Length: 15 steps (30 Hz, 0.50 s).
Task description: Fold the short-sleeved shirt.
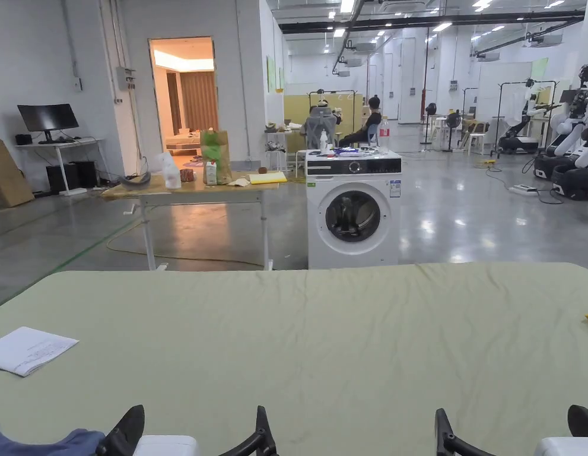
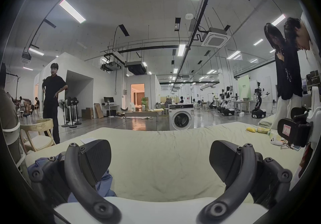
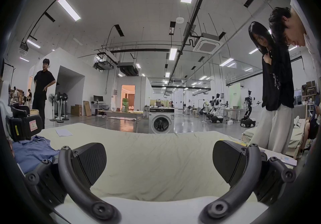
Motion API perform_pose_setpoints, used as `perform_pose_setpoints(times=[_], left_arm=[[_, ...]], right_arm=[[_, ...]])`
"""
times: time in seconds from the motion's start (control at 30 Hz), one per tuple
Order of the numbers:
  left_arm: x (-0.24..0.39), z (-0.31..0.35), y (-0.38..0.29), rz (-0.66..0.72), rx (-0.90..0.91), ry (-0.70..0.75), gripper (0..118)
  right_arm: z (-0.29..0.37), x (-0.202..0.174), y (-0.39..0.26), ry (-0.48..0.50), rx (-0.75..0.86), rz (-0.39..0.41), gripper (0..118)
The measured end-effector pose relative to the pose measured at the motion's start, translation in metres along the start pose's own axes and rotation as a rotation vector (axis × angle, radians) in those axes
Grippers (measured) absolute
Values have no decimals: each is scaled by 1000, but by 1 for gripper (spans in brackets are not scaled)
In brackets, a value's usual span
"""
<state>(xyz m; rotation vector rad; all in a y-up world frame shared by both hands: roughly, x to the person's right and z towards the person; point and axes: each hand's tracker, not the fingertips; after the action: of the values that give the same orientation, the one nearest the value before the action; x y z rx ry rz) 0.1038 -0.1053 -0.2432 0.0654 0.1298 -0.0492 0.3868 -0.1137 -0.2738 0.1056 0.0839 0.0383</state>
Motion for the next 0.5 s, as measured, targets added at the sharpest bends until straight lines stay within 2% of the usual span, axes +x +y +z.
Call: perform_pose_setpoints(times=[0.03, 0.2, 0.37, 0.5], left_arm=[[0, 0, 0, -4, -1, 0, 106], [-1, -1, 2, -3, -7, -5, 106], [-3, -3, 3, 2, -8, -2, 106], [-6, -4, 4, 9, -9, -2, 106]], right_arm=[[1, -2, 1, -34, 8, 10, 118], [0, -1, 5, 6, 7, -1, 118], [0, -4, 5, -9, 10, 28, 118], [-2, -4, 6, -1, -1, 5, 118]])
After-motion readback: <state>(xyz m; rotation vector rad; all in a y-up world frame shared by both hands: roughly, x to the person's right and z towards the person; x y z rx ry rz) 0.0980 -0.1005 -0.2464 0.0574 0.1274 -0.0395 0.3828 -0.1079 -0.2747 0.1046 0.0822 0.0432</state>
